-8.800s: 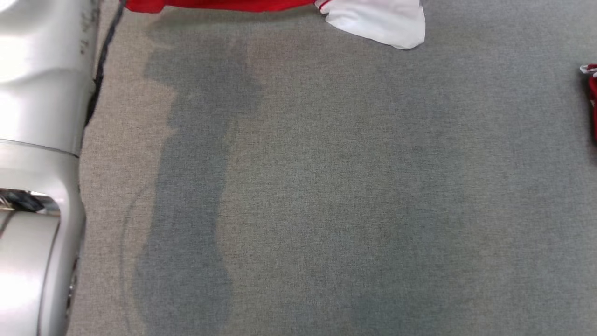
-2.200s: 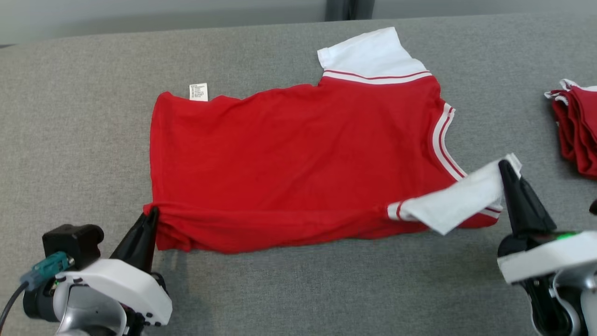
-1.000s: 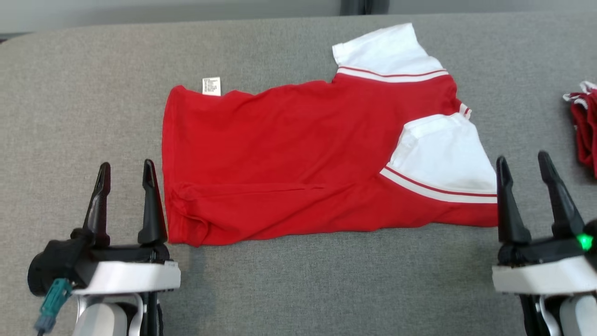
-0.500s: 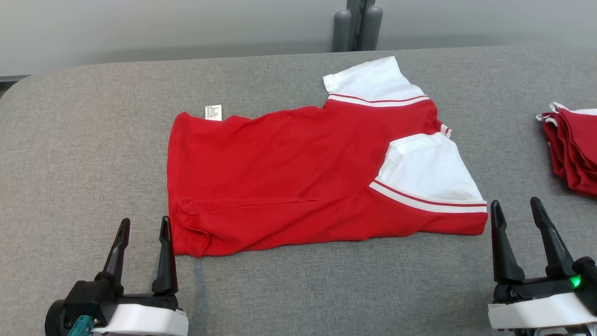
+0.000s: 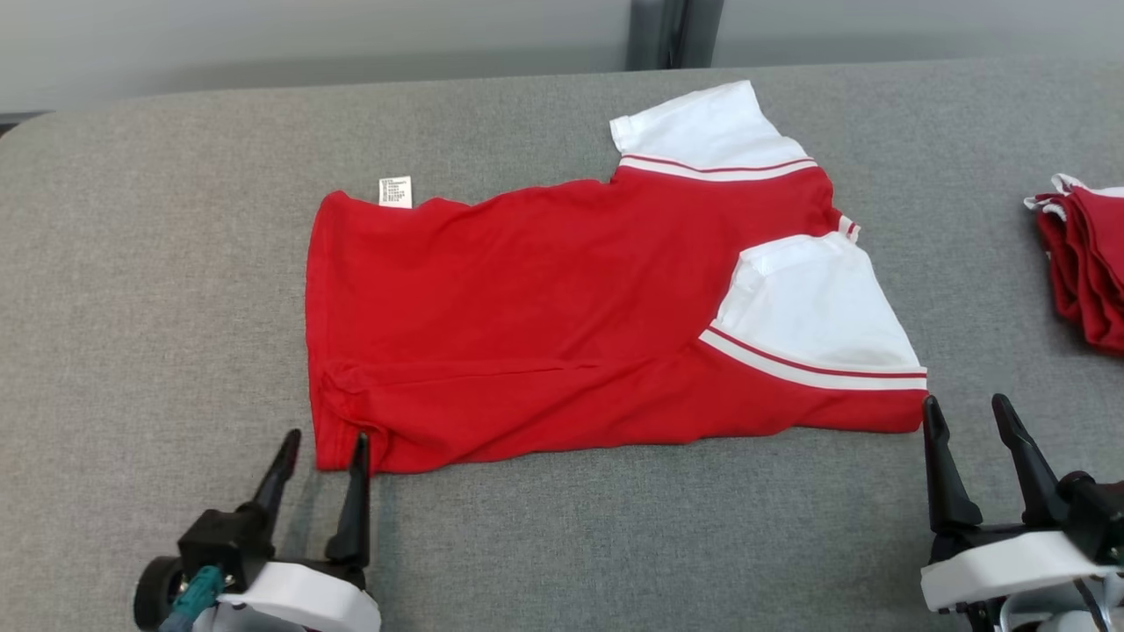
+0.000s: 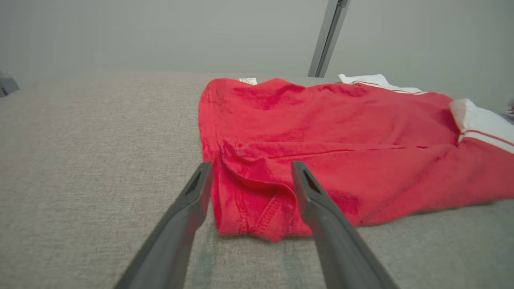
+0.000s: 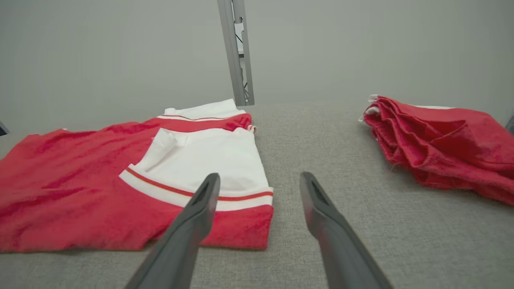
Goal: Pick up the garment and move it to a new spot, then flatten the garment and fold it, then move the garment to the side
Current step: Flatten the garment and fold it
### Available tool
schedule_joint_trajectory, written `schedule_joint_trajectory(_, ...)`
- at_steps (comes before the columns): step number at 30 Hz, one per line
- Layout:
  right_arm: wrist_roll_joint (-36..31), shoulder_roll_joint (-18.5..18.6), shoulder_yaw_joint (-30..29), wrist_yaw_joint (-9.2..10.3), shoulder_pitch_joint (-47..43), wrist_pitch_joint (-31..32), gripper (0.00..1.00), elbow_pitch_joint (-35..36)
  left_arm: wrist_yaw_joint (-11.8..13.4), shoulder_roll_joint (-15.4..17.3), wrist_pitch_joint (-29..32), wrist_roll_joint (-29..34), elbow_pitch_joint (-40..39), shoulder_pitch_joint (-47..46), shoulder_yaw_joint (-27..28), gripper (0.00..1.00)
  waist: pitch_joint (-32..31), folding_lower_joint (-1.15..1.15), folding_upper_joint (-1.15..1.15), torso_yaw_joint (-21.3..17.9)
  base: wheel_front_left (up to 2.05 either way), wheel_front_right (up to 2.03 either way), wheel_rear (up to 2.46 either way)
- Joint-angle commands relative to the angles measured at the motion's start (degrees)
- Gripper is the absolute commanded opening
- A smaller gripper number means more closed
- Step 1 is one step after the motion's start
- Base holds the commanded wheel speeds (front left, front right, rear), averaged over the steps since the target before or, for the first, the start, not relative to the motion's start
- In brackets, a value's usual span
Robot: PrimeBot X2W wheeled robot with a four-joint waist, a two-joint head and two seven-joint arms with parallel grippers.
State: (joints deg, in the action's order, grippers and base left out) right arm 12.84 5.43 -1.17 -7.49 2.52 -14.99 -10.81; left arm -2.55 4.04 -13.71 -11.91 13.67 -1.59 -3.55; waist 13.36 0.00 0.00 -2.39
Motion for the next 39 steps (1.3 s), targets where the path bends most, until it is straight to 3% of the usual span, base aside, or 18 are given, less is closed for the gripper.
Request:
schedule_joint_trajectory(1,0.7,0.3,0.0,-0.01,1.4,-0.3,1.0,-1.5,-0.3,0.0,0.4,-0.3,1.0,-1.1,-0.5,1.0,0.8,0.0,0.0,-0.1,0.0,0.0,0.0)
schedule_joint_trajectory(14,3.9,0.9,5.0,-0.01,12.9,-0.3,1.0,-17.4,0.0,-0.5,2.9,-5.0,12.4,-7.5,-1.1,1.0,5.6,0.0,0.0,-0.4,0.0,0.0,0.0)
schedule_joint_trajectory(15,4.3,0.9,5.2,-0.01,13.4,-0.3,0.87,-17.8,-0.1,-0.5,3.0,-5.3,12.9,-7.8,-1.0,1.0,5.7,0.0,0.0,-0.4,0.0,0.0,0.0)
schedule_joint_trajectory(16,4.8,0.9,5.3,-0.01,13.8,-0.3,0.51,-18.5,0.0,-0.5,3.0,-5.5,13.1,-7.9,-1.0,0.5,5.8,0.0,0.0,-0.3,0.0,0.0,0.0)
schedule_joint_trajectory(17,5.3,1.0,5.6,-0.01,14.1,-0.3,0.42,-19.1,0.1,-0.6,3.1,-5.6,13.3,-8.0,-1.1,0.16,6.0,0.0,0.0,-0.3,0.0,0.0,0.0)
schedule_joint_trajectory(18,5.3,1.0,5.6,-0.01,14.1,-0.3,0.42,-19.1,0.1,-0.6,3.1,-5.6,13.3,-8.0,-1.1,0.16,6.0,0.0,0.0,-0.3,0.0,0.0,0.0)
schedule_joint_trajectory(19,6.0,0.9,5.9,-0.01,14.3,-0.2,0.0,-19.7,0.2,-0.6,3.4,-5.9,13.6,-8.0,-1.2,0.0,6.0,0.0,0.0,-0.2,0.0,0.0,0.0)
schedule_joint_trajectory(27,9.7,2.0,7.5,0.0,13.5,-0.1,0.0,-19.9,1.1,-0.3,1.4,-5.9,10.9,-6.1,-1.0,0.0,6.1,0.0,0.0,0.2,0.0,0.0,0.0)
schedule_joint_trajectory(39,12.2,1.6,5.4,0.0,-0.8,-0.1,0.0,-9.4,2.3,1.4,5.5,-5.7,-0.7,2.3,-2.0,0.0,3.1,0.0,0.0,1.6,0.0,0.0,0.0)
